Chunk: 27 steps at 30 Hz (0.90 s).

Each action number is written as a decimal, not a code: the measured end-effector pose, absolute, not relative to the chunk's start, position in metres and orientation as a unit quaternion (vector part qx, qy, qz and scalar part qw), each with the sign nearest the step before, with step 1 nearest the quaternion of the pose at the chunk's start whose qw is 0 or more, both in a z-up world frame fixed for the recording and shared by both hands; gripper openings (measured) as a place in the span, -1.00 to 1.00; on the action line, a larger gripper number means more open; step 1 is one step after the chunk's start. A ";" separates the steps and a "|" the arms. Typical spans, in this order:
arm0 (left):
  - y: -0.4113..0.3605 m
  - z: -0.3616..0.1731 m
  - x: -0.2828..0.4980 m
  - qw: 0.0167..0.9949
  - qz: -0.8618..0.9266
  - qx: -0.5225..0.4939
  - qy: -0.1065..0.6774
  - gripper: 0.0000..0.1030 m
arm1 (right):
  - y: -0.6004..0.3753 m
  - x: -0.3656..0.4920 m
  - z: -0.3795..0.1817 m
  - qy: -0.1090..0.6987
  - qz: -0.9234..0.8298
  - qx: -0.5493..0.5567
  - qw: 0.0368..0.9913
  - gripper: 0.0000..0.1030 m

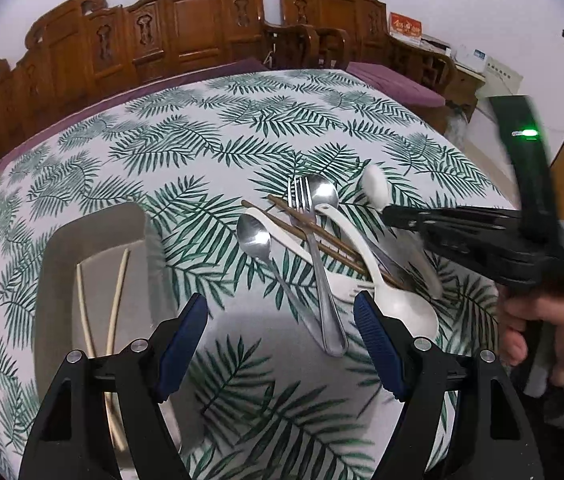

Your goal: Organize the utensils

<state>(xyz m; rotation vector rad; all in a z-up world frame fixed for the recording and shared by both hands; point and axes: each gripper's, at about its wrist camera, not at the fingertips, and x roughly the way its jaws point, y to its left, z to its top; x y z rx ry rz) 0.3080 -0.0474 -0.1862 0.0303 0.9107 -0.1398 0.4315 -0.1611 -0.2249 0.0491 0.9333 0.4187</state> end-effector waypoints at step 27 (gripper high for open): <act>-0.036 -0.233 0.422 0.855 -0.020 0.024 0.517 -0.48 | -0.185 0.431 -0.219 0.429 0.215 0.057 0.875 -0.91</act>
